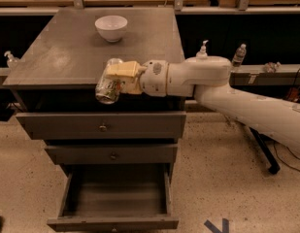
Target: Pick 7up can from bottom drawer and place on counter
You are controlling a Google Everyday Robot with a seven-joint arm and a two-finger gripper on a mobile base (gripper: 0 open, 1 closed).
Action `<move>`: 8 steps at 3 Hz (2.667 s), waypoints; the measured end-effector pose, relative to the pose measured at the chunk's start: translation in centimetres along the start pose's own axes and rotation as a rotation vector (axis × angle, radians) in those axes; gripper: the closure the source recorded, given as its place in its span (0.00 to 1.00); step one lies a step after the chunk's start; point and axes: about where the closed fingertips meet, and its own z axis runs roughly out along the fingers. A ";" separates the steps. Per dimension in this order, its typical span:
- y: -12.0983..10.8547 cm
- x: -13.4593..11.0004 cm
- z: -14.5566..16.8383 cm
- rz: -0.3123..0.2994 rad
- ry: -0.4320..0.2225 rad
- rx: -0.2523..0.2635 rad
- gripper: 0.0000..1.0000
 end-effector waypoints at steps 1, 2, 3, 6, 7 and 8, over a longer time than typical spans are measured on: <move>-2.3 2.0 0.6 0.017 -0.011 0.015 1.00; -3.0 4.0 0.8 0.048 0.000 0.010 1.00; -3.5 6.5 1.4 0.076 0.023 -0.013 1.00; -0.7 11.7 1.0 0.231 0.106 -0.149 1.00; 2.3 12.5 0.7 0.299 0.130 -0.241 1.00; 3.5 12.8 0.4 0.326 0.145 -0.290 1.00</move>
Offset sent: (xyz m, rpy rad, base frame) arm 0.0517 -0.0003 0.0583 0.0233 0.0853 -0.0286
